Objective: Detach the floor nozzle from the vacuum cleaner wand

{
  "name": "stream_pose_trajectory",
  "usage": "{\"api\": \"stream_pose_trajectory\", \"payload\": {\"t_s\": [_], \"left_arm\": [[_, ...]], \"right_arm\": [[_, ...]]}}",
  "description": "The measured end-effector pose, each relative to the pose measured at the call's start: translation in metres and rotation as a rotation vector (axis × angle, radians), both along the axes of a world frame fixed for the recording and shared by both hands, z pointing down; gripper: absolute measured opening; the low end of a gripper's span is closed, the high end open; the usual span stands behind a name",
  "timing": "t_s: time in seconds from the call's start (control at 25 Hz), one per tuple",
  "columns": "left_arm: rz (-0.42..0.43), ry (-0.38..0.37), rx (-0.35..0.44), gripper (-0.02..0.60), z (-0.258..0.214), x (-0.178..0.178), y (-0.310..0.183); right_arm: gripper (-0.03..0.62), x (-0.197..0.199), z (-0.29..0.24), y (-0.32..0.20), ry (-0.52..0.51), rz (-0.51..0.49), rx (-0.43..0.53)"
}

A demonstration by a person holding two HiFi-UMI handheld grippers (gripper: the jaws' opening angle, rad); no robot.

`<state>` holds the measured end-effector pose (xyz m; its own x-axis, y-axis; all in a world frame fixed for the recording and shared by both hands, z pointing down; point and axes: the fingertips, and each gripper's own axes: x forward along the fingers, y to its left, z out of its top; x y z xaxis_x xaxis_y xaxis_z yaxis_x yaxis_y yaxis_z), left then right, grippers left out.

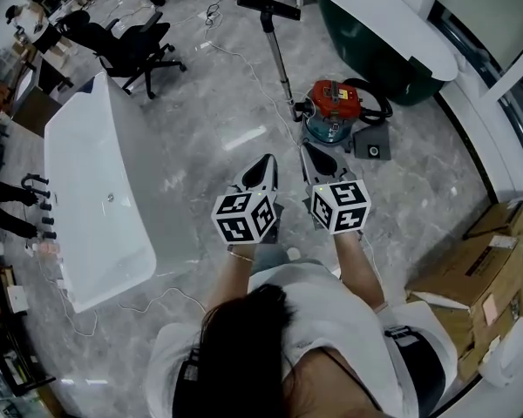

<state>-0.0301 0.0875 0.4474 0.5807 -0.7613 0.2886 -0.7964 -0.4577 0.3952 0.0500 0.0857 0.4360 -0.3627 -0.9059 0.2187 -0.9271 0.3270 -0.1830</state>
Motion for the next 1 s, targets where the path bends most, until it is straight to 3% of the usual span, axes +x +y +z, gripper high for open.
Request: {"api": "stream_pose_trajectory", "payload": {"t_s": [0.6,1.0], "left_arm": [[0.017,0.001,0.003,0.003,0.001,0.02,-0.018],[0.012,0.006,-0.008,0.003,0.009,0.011,-0.049]], "right_arm": [[0.015,0.029,0.006,-0.011,-0.005,0.04,-0.025],[0.015,0.019,0.011,-0.039,0.009,0.024,-0.031]]}}
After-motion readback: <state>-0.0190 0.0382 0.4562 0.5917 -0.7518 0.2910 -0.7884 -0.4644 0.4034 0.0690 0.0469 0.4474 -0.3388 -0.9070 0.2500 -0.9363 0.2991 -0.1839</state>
